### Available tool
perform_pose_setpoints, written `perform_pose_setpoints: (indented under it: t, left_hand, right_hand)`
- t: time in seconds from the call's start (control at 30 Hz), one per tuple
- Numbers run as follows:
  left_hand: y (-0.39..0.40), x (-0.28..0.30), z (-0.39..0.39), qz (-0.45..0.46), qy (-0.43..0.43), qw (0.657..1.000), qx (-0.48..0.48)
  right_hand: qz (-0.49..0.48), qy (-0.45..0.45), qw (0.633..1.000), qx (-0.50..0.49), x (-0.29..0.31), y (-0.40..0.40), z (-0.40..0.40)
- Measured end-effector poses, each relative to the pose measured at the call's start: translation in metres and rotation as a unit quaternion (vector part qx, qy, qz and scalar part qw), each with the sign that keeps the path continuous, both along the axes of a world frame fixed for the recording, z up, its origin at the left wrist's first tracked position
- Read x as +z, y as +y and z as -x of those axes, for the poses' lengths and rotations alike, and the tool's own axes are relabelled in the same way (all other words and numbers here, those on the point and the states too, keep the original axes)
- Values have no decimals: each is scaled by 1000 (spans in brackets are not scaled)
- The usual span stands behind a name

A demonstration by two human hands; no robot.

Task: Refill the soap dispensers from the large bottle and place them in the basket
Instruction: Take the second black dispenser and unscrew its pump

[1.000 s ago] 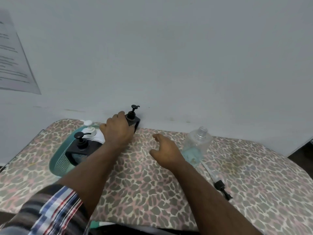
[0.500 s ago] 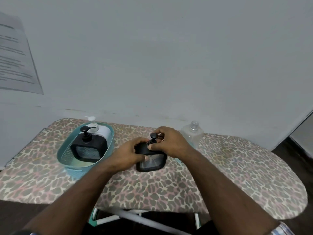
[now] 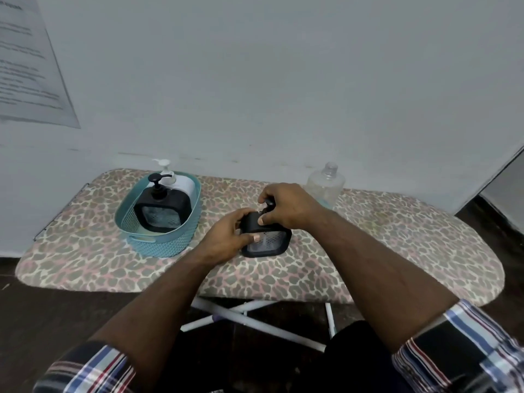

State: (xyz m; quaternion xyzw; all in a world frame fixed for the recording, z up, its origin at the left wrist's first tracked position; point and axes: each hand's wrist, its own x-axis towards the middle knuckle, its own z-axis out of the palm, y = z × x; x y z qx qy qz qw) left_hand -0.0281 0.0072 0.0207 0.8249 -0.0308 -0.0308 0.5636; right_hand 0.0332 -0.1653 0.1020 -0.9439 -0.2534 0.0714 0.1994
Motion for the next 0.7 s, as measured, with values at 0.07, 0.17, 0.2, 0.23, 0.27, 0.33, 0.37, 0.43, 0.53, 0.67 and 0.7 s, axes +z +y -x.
perform_pose_setpoints:
  t: [0.07, 0.17, 0.2, 0.23, 0.27, 0.33, 0.37, 0.43, 0.53, 0.67, 0.7]
  left_hand:
    - [0, -1, 1, -5, -5, 1000, -5]
    - [2, -3, 1, -13, -11, 1000, -3]
    - [2, -4, 1, -15, -12, 1000, -4]
    - [2, -5, 0, -16, -12, 1000, -5]
    - [2, -5, 0, -15, -10, 1000, -5]
    - [3, -4, 0, -10, -6, 1000, -5]
    - [4, -4, 0, -8, -5, 1000, -7]
    - [4, -4, -1, -3, -4, 1000, -12]
    - [4, -4, -1, 0, 4, 1000, -9]
    - [6, -6, -1, 4, 10, 1000, -9]
    - [6, -7, -1, 2, 10, 1000, -8]
  right_hand:
    - [17, 0, 1000, 20, 3, 0, -1]
    - [38, 16, 998, 51, 7, -1, -3]
    - [48, 20, 997, 62, 8, -1, -4]
    - [58, 25, 995, 71, 9, -1, -5]
    - [67, 31, 994, 77, 10, 0, -6]
    - [76, 33, 994, 72, 12, 3, -7]
    - [83, 23, 995, 58, 13, 5, -7]
    - [109, -9, 993, 33, 12, 9, -8]
    - [110, 1, 993, 41, 12, 13, -8]
    - [113, 45, 989, 83, 21, 14, -8]
    - [111, 50, 989, 81, 22, 15, -8]
